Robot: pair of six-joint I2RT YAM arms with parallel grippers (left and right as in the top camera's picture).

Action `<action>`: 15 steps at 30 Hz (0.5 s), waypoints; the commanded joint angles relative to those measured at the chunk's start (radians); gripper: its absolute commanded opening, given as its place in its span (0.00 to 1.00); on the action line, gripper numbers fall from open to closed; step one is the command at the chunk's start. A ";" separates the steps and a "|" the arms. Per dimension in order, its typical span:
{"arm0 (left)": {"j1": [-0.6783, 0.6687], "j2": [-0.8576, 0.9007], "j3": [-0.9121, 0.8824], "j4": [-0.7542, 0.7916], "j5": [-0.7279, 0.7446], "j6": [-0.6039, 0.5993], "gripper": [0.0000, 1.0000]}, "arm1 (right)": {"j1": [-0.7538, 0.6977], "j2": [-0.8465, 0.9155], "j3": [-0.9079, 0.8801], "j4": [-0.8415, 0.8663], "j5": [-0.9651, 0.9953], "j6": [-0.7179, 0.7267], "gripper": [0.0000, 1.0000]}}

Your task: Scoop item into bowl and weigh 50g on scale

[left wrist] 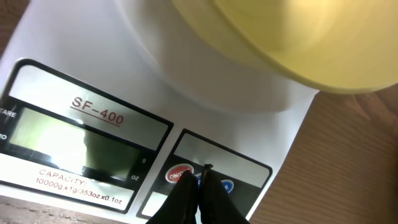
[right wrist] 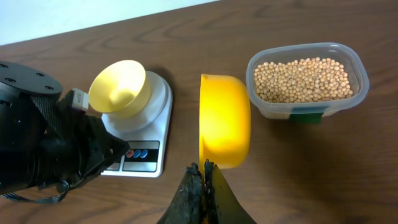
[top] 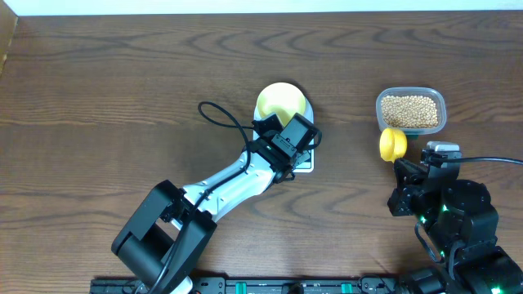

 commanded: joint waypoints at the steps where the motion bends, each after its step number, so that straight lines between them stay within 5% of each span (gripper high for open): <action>1: -0.002 0.017 -0.003 0.000 -0.035 0.010 0.07 | -0.006 0.000 0.012 0.003 0.011 0.008 0.01; 15: -0.002 0.051 -0.003 0.003 -0.035 0.009 0.07 | -0.006 0.000 0.012 0.003 0.011 0.008 0.01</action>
